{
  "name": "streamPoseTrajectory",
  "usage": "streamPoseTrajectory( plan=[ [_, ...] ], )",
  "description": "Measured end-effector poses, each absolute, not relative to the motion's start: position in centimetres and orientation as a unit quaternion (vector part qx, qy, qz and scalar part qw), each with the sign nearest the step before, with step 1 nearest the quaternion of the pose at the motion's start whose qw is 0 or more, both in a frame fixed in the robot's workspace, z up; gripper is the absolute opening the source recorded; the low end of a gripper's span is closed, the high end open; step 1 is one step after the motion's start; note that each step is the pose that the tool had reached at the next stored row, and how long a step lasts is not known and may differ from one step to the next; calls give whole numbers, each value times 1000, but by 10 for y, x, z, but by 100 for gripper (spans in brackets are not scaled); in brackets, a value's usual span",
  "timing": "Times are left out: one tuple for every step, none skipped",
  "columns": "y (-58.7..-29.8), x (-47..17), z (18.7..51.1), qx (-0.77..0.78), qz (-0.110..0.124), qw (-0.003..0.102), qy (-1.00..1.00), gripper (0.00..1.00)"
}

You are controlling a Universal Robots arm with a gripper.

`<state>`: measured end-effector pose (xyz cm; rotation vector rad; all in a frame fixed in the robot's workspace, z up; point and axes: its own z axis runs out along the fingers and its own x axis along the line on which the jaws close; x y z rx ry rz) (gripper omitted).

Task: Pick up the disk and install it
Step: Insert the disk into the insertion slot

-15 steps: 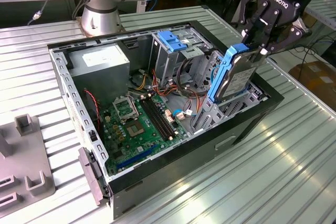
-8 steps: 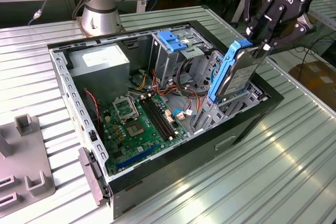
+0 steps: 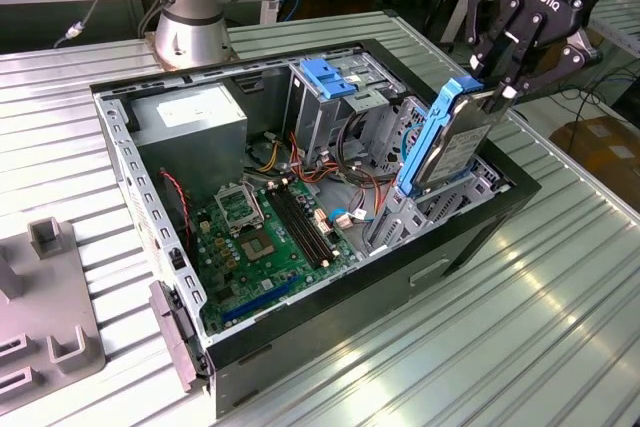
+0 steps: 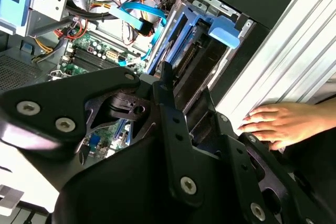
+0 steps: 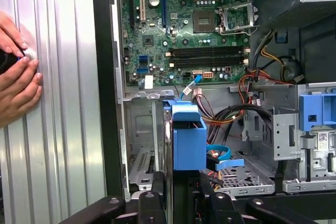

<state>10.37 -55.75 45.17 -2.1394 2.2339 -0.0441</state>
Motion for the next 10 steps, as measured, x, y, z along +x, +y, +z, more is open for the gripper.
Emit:
streamPoseTrajectory(
  plan=[
    [-557, 104, 452, -691, -14, 24, 722, 35],
    [-557, 104, 452, -691, -14, 24, 722, 35],
    [-557, 104, 451, -691, -14, 24, 722, 35],
    [-557, 104, 451, -691, -14, 24, 722, 35],
    [-557, 104, 451, -691, -14, 24, 722, 35],
    [-557, 104, 451, -691, -14, 24, 722, 35],
    [-557, 104, 451, -691, -14, 25, 722, 35],
    [-558, 104, 451, -691, -14, 25, 722, 36],
    [-558, 104, 451, -691, -14, 24, 722, 36],
    [-558, 104, 451, -691, -14, 24, 722, 43]
  ],
)
